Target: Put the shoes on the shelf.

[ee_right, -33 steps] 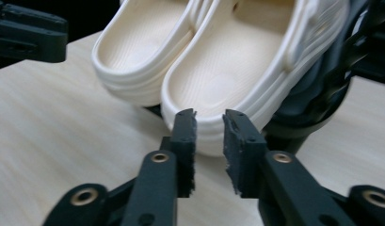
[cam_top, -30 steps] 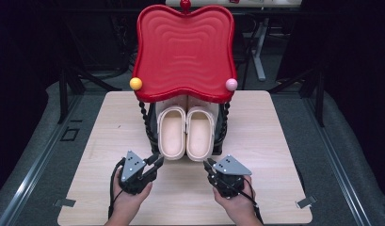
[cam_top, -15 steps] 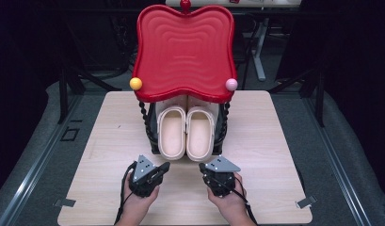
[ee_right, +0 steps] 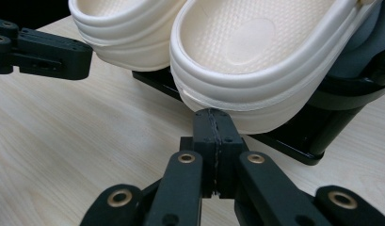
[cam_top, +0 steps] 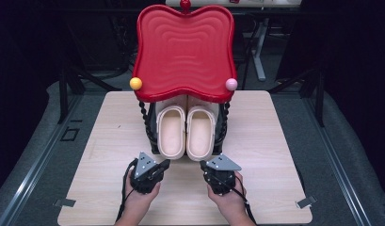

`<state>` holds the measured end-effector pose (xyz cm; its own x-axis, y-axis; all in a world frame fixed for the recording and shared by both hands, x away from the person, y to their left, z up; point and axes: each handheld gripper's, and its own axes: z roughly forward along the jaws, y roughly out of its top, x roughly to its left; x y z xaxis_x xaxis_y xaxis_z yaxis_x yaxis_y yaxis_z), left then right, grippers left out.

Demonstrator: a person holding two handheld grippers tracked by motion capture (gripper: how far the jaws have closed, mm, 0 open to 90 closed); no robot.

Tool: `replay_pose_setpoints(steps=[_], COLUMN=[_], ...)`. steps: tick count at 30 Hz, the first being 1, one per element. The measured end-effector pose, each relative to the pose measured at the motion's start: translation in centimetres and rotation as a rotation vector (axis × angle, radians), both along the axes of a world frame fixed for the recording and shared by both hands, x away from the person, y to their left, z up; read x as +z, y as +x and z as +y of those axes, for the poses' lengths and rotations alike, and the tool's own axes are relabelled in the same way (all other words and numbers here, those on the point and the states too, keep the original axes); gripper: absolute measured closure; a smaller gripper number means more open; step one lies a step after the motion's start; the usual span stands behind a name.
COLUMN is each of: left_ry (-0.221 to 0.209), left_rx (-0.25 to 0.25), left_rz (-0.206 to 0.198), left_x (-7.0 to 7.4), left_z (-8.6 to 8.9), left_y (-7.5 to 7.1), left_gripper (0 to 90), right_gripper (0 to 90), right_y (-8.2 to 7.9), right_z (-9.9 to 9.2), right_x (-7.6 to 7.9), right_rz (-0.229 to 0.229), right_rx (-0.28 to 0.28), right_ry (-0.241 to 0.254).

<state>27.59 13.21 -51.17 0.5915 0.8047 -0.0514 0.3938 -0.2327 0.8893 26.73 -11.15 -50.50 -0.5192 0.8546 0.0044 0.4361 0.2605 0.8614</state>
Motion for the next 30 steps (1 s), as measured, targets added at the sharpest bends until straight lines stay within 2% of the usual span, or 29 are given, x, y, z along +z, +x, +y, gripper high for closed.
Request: replay_pose_setpoints(steps=[4, 14, 20, 26, 30], left_ry=[0.019, 0.021, 0.023, 0.008, 0.014], left_rx=[0.014, 0.05, 0.051, 0.061, 0.059], left_rz=[-0.011, -0.009, -0.025, -0.022, -0.023], left_x=[0.3, 0.9, 1.6, 2.3, 2.6], left_z=[0.4, 1.2, 0.8, 0.2, -0.2], left_y=[0.1, 1.2, 2.2, 3.6, 4.3], left_gripper=[90.0, 90.0, 90.0, 89.9, 89.9], right_gripper=[90.0, 90.0, 90.0, 90.0, 90.0], right_y=[0.1, 1.0, 2.2, 3.7, 4.5], right_z=[-0.2, -0.4, -0.8, -0.8, -0.6], right_x=[0.3, 0.8, 1.6, 2.3, 2.5], right_rz=[-0.003, -0.008, -0.023, -0.032, -0.033], right_rx=[-0.013, -0.038, -0.057, -0.071, -0.07], right_ry=[-0.001, -0.004, -0.016, -0.032, -0.041])
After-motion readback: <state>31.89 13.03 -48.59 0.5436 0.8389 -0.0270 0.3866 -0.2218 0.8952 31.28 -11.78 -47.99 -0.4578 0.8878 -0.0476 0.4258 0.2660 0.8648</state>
